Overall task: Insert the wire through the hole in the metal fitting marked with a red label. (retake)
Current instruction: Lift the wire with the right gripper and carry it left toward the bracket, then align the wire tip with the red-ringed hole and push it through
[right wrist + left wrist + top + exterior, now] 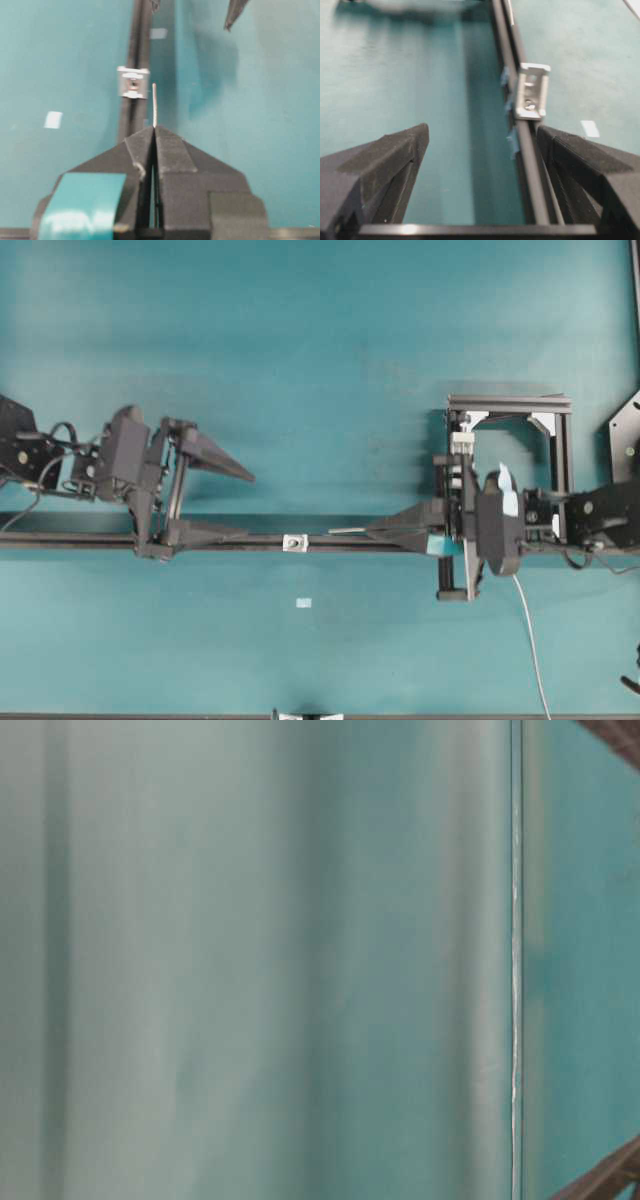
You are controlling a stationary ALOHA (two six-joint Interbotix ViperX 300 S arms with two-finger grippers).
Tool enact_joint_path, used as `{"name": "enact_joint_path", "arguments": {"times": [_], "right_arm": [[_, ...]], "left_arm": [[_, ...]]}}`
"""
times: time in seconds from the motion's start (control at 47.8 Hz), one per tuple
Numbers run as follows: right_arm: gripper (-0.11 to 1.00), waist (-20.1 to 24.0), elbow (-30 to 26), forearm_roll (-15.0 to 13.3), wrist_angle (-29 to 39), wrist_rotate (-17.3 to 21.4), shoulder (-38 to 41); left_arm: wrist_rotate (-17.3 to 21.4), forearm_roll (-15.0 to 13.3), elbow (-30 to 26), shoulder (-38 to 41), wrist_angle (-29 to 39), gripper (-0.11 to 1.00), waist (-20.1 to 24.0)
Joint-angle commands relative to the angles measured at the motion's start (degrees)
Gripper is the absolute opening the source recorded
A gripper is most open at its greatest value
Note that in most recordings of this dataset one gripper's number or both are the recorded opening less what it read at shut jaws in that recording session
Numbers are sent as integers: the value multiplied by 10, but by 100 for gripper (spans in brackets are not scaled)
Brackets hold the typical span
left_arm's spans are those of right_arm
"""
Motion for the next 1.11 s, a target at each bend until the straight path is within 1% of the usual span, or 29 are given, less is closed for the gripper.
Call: {"name": "enact_joint_path", "arguments": {"times": [0.0, 0.105, 0.251, 0.46, 0.732, 1.088], "right_arm": [[2, 15, -15, 16, -26, 1, 10], [2, 25, -25, 40, -46, 1, 33], [2, 30, -32, 50, -61, 2, 57], [2, 35, -45, 51, -72, 4, 78], [2, 41, -48, 51, -98, 5, 94], [2, 42, -47, 51, -103, 6, 100]], "left_arm": [[-2, -1, -21, 6, -8, 54, -11], [-3, -1, -38, 20, -8, 54, -20], [-3, -1, -50, 34, -9, 54, -25], [-4, -1, -54, 39, -8, 54, -31], [-4, -1, -54, 41, -8, 54, -31], [-4, -1, -55, 41, -8, 54, -31]]}}
